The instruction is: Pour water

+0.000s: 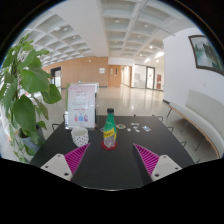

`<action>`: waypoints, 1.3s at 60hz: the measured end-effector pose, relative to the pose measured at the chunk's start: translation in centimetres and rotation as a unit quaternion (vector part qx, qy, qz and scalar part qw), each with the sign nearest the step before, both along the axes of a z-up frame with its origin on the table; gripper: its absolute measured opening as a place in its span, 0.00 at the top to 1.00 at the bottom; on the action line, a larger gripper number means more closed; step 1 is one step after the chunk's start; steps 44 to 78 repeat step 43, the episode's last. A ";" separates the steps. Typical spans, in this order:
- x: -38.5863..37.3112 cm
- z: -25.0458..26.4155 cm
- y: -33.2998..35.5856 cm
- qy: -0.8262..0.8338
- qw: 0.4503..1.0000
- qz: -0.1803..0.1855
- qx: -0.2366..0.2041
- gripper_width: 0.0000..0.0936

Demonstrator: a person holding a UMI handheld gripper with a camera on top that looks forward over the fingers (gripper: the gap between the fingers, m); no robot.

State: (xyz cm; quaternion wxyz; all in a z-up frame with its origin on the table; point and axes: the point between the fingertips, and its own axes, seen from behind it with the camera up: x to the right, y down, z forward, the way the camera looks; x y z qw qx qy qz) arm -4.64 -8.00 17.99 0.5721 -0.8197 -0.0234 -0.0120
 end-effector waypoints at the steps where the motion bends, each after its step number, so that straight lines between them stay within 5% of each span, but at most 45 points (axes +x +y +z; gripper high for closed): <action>1: 0.1 0.3 -0.9 -0.001 1.000 -0.002 -0.001 0.08; 28: 0.9 2.4 -14.7 -0.012 0.999 -0.029 -0.011 0.08; 78: 1.0 3.1 -15.8 -0.018 1.000 -0.024 0.005 0.09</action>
